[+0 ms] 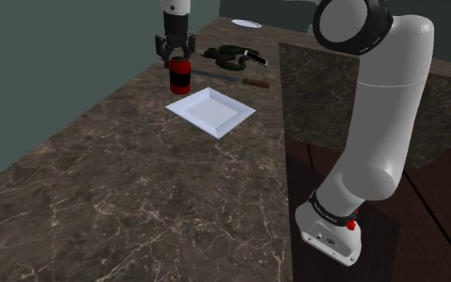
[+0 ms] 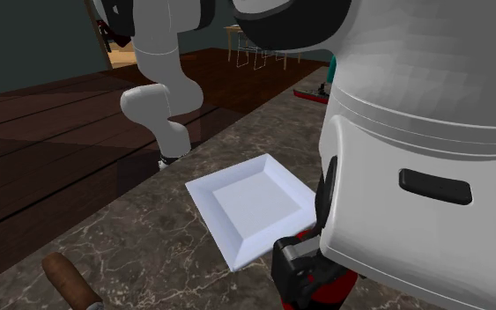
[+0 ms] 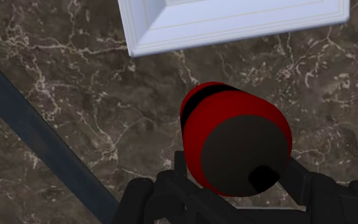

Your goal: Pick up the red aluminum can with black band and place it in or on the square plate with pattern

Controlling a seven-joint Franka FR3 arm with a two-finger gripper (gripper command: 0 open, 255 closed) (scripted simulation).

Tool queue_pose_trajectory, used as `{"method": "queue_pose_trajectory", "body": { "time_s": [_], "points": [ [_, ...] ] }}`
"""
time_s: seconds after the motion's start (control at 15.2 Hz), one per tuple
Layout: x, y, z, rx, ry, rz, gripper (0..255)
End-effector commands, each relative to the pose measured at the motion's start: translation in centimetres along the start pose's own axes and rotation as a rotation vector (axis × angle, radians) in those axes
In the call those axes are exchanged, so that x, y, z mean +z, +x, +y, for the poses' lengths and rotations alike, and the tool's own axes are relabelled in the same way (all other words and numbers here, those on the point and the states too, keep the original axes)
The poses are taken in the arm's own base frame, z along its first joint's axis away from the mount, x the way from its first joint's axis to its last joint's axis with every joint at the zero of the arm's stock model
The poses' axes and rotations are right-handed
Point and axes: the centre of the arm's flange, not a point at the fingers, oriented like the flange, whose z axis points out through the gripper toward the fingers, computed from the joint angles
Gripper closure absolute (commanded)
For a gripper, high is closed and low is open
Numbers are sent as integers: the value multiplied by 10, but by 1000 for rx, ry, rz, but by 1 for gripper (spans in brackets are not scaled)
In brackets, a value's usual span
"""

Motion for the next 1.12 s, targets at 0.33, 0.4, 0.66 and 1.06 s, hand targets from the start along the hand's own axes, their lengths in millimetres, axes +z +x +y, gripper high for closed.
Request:
{"method": "queue_pose_trajectory", "body": {
  "time_s": [0.33,0.4,0.66,1.06],
  "points": [
    [-4,0,0,0,0,-2,255],
    [-10,0,0,0,0,-2,255],
    [-31,0,0,0,0,-2,255],
    [-62,-1,-1,0,0,-2,255]
  ]
}}
